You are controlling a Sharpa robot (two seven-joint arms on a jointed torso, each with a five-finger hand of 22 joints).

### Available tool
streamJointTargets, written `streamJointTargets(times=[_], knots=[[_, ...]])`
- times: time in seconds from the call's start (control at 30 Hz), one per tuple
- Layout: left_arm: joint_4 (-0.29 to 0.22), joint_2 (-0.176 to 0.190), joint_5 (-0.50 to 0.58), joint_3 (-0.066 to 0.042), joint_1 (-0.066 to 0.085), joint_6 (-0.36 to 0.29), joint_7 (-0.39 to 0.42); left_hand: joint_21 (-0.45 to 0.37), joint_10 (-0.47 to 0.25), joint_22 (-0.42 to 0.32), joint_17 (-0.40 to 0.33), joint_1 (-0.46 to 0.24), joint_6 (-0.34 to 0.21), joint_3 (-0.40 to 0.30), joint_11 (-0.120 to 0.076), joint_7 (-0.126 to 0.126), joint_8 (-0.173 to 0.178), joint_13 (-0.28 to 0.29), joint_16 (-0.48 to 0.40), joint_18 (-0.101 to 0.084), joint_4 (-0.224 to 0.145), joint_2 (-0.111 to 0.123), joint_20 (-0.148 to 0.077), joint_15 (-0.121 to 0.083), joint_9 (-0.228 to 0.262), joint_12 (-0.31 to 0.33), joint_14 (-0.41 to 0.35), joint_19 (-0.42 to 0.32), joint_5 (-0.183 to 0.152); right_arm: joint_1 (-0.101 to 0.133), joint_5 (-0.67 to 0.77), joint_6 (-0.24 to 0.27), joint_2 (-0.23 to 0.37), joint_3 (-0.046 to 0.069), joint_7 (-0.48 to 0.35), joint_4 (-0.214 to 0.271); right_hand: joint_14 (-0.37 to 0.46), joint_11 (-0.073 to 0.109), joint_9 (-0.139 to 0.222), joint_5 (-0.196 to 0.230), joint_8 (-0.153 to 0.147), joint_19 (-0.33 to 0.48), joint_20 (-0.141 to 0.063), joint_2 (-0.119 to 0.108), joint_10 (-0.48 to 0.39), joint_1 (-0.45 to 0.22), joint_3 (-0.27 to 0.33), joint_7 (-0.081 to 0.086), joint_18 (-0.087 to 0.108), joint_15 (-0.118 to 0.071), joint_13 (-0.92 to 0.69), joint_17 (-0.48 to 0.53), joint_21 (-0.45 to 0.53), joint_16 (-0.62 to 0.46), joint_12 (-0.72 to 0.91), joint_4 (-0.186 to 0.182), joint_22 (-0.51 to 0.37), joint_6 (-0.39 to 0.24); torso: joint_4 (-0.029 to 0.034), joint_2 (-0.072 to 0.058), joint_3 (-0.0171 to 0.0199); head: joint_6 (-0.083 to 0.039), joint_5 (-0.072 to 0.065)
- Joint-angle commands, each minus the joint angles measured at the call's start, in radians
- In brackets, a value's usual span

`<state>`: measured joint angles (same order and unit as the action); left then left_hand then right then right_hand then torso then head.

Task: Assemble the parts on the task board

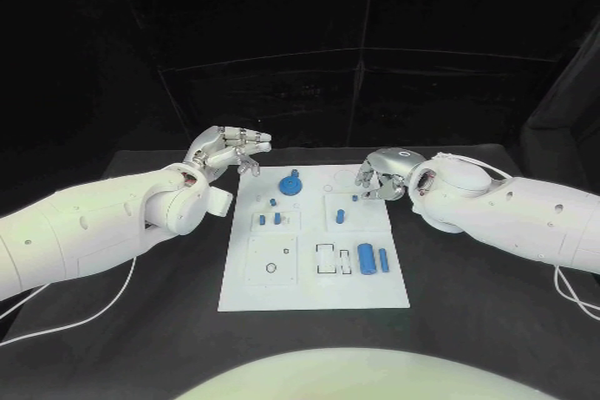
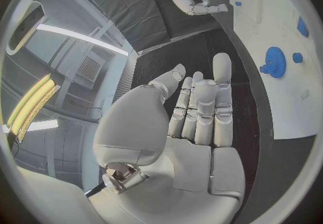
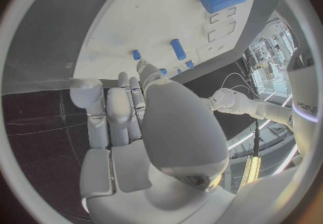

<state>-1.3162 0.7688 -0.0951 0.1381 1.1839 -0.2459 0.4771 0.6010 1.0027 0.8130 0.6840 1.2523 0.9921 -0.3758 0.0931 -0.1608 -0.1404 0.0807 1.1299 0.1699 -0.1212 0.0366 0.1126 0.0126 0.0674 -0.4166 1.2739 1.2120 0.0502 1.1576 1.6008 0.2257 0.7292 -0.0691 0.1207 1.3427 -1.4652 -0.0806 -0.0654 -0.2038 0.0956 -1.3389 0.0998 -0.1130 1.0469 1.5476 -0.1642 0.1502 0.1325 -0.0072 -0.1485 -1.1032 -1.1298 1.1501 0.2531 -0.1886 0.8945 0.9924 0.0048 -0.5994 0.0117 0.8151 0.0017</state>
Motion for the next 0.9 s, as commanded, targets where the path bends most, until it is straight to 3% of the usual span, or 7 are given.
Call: streamJointTargets(times=[0.03,0.27,0.63,0.9], knots=[[-0.016,0.008,0.134,-0.001,-0.001,-0.006,0.07,-0.004,0.009,-0.002,-0.001,0.002,0.0,-0.003,0.001,-0.005,0.004,0.001,-0.005,0.013,0.005,-0.008,0.0,-0.001,-0.001,-0.003,-0.007,-0.005,-0.001,-0.003,0.037,-0.019,-0.014,0.001,-0.03,-0.011,-0.025,-0.006,-0.001,0.006,-0.007,-0.01,0.0,-0.005,0.001,0.002,-0.008,0.002,-0.009,0.007,0.009,0.0,-0.005,0.005,-0.009,0.002,0.002,-0.004,0.0034,0.001,-0.0017,-0.001,-0.008],[-0.035,0.022,0.151,0.0,-0.004,0.005,0.071,-0.006,0.012,-0.004,-0.009,0.002,0.002,-0.002,0.002,-0.005,0.003,0.002,-0.008,0.013,0.006,-0.009,0.0,0.0,0.0,-0.007,-0.011,-0.006,-0.001,-0.011,0.004,-0.044,-0.044,0.001,-0.048,-0.05,-0.024,-0.008,-0.002,0.034,-0.018,-0.016,0.002,0.005,0.011,0.013,-0.042,0.006,-0.01,0.009,0.05,-0.003,-0.014,0.009,-0.031,0.015,0.014,0.002,0.0028,-0.001,-0.0016,0.0,-0.015],[-0.037,0.034,0.155,0.0,-0.005,0.013,0.059,-0.011,0.009,-0.009,-0.025,0.001,0.008,0.001,0.002,-0.004,0.0,0.002,-0.015,0.013,0.007,-0.007,0.001,0.0,0.001,-0.011,-0.02,-0.008,-0.001,-0.018,-0.013,-0.075,-0.064,0.001,-0.047,-0.077,-0.025,-0.012,-0.003,0.041,-0.021,-0.019,0.004,0.009,0.024,0.009,-0.066,0.01,-0.012,0.01,0.071,-0.007,-0.022,0.014,-0.039,0.02,0.022,0.012,0.0001,0.0,-0.001,0.005,-0.011],[-0.036,0.039,0.156,0.0,-0.005,0.024,0.05,-0.019,0.005,-0.017,-0.041,-0.019,0.008,0.025,0.004,-0.005,-0.001,0.001,-0.02,0.012,0.016,0.009,0.003,0.002,0.001,-0.018,-0.028,-0.008,-0.001,-0.02,0.011,-0.09,-0.071,0.001,-0.035,-0.085,-0.026,-0.012,-0.003,0.041,-0.022,-0.021,0.005,0.008,0.028,0.008,-0.074,0.011,-0.013,0.011,0.078,-0.01,-0.025,0.017,-0.042,0.023,0.027,0.016,-0.0017,0.001,0.0,0.007,-0.011]])
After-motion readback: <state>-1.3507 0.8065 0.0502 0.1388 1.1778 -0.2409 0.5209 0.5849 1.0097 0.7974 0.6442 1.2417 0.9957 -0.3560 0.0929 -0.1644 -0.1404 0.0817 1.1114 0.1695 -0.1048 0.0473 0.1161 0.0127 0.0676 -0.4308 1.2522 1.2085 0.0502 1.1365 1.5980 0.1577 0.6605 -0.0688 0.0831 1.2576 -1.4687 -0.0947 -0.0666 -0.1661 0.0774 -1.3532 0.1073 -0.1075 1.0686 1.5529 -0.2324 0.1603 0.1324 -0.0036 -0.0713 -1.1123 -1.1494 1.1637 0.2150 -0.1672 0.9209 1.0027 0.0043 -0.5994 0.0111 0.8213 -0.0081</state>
